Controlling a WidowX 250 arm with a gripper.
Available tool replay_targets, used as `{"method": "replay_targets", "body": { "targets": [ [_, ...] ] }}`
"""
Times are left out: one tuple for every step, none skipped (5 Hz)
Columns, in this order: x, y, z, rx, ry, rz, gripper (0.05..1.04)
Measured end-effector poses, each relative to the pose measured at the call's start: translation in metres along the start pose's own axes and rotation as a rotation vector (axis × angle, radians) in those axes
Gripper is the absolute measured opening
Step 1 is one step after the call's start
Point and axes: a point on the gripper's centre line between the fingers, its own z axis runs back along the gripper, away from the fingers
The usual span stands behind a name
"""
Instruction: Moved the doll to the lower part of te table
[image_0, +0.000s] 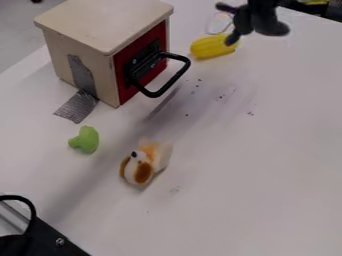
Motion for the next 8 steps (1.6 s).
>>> {"method": "replay_targets", "body": {
  "targets": [
    [-0.047, -0.038, 0.007, -0.046, 0.044, -0.066, 0.085],
    [-0.1, -0.064, -0.006, -0.057, 0.117, -0.111, 0.085],
    [-0.134, -0.078, -0.02, -0.054, 0.181, -0.132, 0.085],
    [-0.157, -0.086, -0.033, -0.052, 0.219, -0.156, 0.085],
    [-0.182, -0.089, -0.044, -0.034, 0.269, -0.154, 0.106],
    [-0.19, -0.091, -0.034, -0.015, 0.251, -0.16, 0.287],
    [-0.19, -0.087, -0.016, -0.01, 0.214, -0.147, 0.586],
    [-0.191, -0.079, 0.009, 0.006, 0.171, -0.134, 0.891]
  ]
}}
